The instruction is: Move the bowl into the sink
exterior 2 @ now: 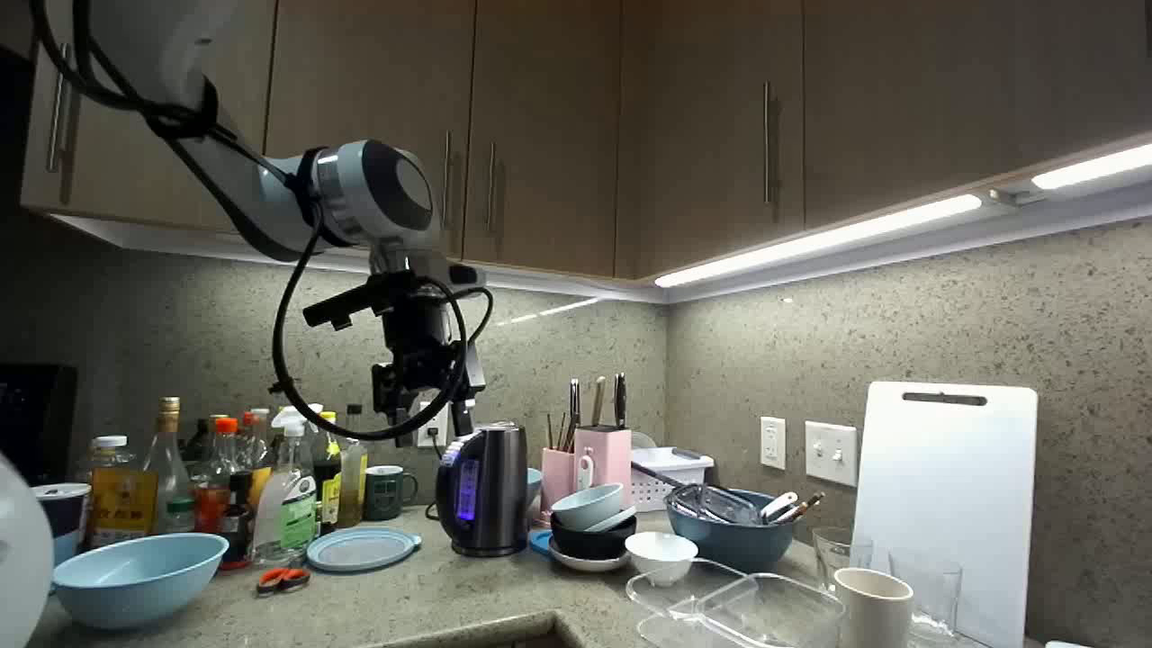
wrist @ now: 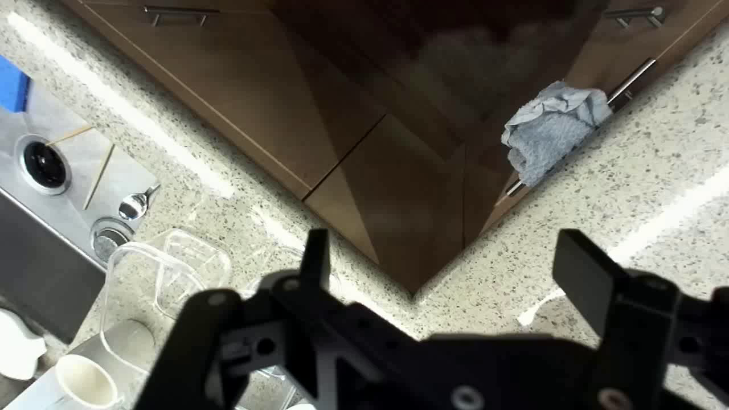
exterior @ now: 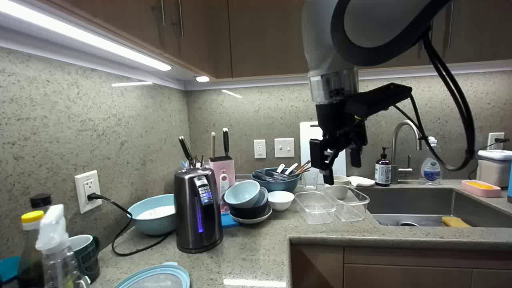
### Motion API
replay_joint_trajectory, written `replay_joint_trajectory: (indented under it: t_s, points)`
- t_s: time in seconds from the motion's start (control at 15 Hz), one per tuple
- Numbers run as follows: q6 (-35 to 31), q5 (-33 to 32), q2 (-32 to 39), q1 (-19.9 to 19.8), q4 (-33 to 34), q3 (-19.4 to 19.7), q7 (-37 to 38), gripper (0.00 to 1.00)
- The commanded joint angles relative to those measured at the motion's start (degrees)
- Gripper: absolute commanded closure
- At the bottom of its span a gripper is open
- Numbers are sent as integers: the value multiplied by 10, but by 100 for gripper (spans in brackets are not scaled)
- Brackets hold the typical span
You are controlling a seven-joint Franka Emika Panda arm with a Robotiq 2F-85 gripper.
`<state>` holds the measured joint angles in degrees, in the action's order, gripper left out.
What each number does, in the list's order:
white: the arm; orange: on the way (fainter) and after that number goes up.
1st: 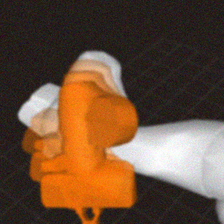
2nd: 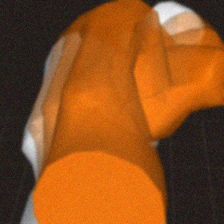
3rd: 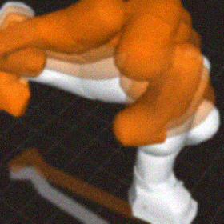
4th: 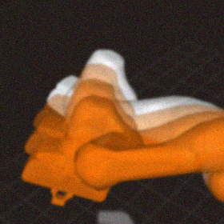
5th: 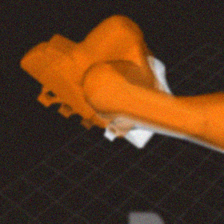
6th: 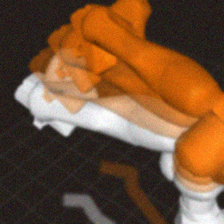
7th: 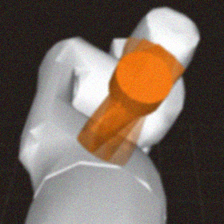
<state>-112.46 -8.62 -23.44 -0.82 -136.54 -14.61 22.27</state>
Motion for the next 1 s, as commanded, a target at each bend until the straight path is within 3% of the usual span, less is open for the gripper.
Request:
replay_joint_trajectory:
  t_s: [0.0,0.33,0.67,0.73,0.93]
  points:
    - [2,-5,2,14,1,12,5,0]
    - [2,-5,2,14,1,12,5,0]
    - [52,10,13,49,15,46,-125,0]
    - [-17,13,83,67,6,18,-96,0]
    - [-60,23,132,112,6,-7,-110,0]
